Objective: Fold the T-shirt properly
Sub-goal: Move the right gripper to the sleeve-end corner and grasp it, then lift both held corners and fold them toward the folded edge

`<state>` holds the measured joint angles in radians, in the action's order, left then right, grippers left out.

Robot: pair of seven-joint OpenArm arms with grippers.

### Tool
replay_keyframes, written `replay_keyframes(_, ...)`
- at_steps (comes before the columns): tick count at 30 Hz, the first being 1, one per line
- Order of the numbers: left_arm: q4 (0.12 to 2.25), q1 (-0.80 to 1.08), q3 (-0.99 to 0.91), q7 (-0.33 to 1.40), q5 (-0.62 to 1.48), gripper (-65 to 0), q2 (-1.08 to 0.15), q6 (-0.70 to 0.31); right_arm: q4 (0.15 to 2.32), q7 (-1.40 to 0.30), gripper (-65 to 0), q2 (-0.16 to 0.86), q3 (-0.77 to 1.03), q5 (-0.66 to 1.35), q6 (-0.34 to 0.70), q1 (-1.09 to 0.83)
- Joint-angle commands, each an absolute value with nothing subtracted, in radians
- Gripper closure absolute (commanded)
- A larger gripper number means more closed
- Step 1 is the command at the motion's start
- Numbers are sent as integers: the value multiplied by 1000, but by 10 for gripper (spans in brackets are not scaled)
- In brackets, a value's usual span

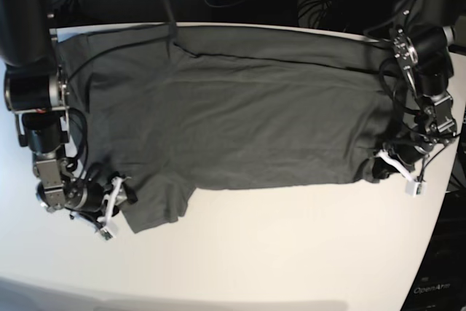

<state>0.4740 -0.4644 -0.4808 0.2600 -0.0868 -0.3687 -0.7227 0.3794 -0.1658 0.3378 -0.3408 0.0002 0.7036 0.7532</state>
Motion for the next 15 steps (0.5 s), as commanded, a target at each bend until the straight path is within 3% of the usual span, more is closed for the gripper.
replay_keyframes(1,458,-433,-470,429,-205,-22,-361,-698,392,-140,-347,346,-335,-1,698,786)
replay_keyframes(15,458,-433,-469,429,-203,-22,-361,-698,390,-133,-347,329,-335,-12,698,759)
